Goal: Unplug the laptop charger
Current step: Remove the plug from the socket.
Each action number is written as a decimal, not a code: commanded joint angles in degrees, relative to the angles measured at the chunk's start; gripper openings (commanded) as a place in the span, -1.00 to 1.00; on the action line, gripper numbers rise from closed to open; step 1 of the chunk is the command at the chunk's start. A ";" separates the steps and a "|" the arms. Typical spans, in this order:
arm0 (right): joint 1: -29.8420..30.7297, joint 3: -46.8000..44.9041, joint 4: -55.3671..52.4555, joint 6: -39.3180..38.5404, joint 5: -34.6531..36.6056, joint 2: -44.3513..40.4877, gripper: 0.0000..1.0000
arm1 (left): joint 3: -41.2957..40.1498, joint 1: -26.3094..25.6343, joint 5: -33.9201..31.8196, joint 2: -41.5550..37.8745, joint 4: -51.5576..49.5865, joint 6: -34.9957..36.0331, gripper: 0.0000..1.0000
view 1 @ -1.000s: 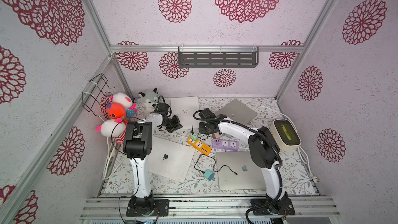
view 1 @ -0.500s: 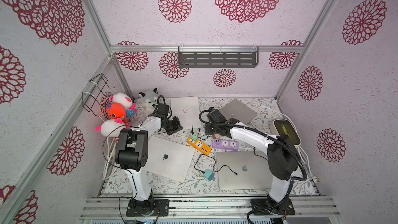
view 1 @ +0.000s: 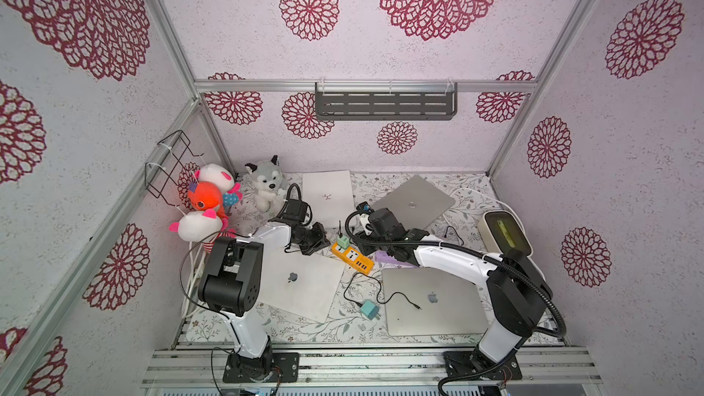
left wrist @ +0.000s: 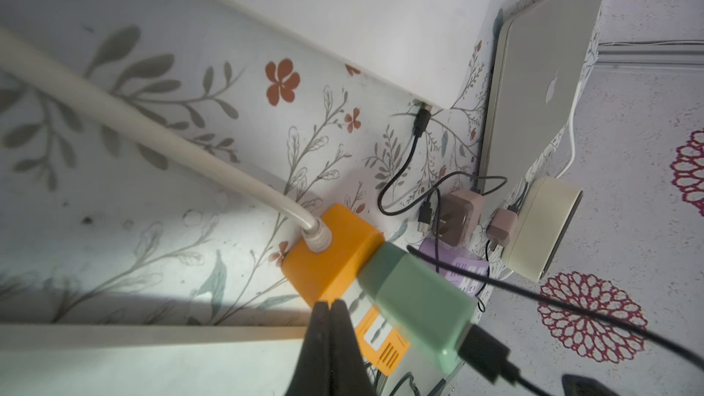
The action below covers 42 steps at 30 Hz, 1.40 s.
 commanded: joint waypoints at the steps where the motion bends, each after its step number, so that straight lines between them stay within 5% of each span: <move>1: 0.55 -0.49 4.75 -2.32 -1.71 -1.08 -0.10 | -1.10 -0.63 -0.70 -3.31 2.99 -1.24 -0.96; 5: 0.66 -3.08 7.27 -1.58 -2.00 -2.11 -0.10 | -2.17 -1.13 -3.03 -6.53 2.13 1.94 -0.89; 17: -1.48 -10.34 8.82 12.44 -2.24 -8.75 -0.09 | -0.82 -7.05 -10.30 -10.89 -1.25 20.60 0.16; 32: -6.65 -18.93 11.87 18.81 -6.31 -16.40 -0.07 | 2.71 -14.36 -23.29 -8.65 -2.65 32.89 0.34; 42: -7.91 -20.61 14.52 21.34 -9.09 -16.15 -0.08 | 5.95 -14.53 -20.51 -4.03 -2.95 36.85 0.30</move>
